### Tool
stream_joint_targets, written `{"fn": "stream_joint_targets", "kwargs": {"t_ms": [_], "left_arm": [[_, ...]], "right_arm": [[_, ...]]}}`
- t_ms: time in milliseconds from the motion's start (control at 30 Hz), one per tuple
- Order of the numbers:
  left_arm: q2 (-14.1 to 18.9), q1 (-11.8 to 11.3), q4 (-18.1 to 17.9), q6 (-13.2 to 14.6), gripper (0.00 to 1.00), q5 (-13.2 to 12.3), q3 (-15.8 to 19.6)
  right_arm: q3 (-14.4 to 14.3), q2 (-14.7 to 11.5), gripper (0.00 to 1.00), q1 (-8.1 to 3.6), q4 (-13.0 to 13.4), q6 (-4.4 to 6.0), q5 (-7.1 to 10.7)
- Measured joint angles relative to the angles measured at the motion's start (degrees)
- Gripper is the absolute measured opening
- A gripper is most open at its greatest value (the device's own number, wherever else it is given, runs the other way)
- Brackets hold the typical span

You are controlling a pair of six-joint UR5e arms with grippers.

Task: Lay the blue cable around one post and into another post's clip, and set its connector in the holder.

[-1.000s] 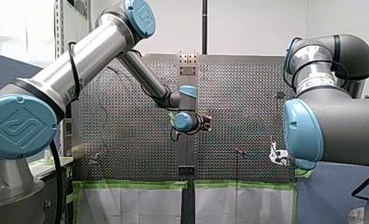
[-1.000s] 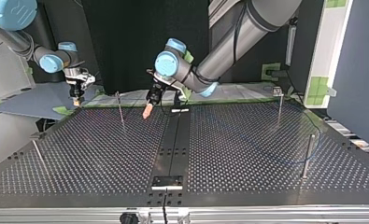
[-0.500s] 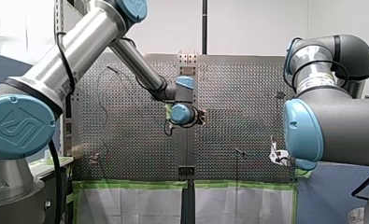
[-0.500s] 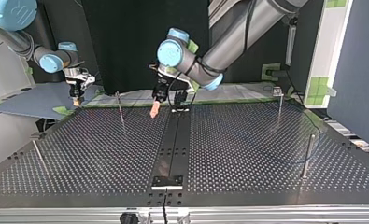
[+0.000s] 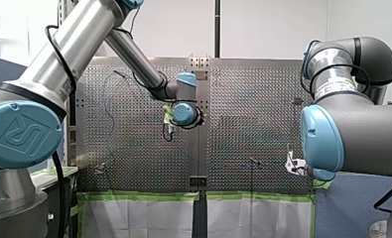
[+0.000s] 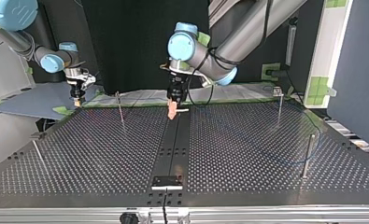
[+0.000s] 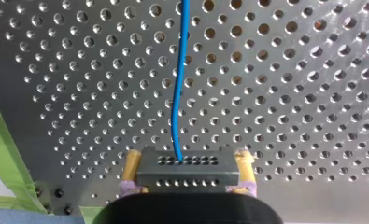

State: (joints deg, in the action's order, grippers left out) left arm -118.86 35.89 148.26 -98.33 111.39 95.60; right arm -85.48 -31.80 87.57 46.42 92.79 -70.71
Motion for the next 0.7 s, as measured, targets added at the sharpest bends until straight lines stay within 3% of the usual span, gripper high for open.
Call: {"fn": "stream_joint_targets", "kwargs": {"t_ms": [333, 700], "left_arm": [[4.69, -0.38, 0.63, -2.93, 1.0, 2.23, 4.67], [10.13, -0.6, 0.45, -5.52, 1.0, 2.4, 10.12]], "right_arm": [[0.0, 0.16, 0.0, 0.03, 0.44, 0.44, 0.09], [-0.01, 0.33, 0.0, 0.03, 0.95, 0.8, 0.28]]}}
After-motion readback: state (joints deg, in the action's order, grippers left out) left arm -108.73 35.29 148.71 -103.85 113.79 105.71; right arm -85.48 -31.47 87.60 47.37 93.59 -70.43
